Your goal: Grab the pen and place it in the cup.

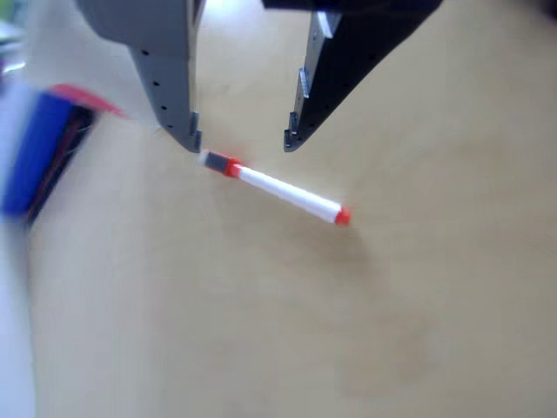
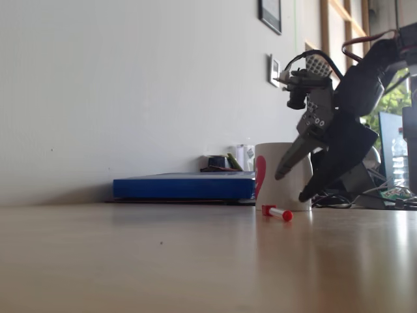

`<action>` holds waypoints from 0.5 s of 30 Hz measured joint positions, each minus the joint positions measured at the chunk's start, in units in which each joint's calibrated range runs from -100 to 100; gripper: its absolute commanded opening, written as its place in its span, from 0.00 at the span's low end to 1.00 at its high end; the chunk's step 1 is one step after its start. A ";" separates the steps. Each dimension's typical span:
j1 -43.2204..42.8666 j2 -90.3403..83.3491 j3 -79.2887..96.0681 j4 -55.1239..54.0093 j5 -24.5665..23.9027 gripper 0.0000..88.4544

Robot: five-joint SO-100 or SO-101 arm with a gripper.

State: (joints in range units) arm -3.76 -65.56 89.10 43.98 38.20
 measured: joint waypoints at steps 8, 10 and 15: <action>-0.30 9.35 -5.76 -0.68 10.06 0.27; -0.37 13.39 -6.74 -2.80 10.60 0.27; -2.88 26.19 -13.03 -6.27 10.85 0.27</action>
State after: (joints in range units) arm -6.64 -39.37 76.06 37.71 49.05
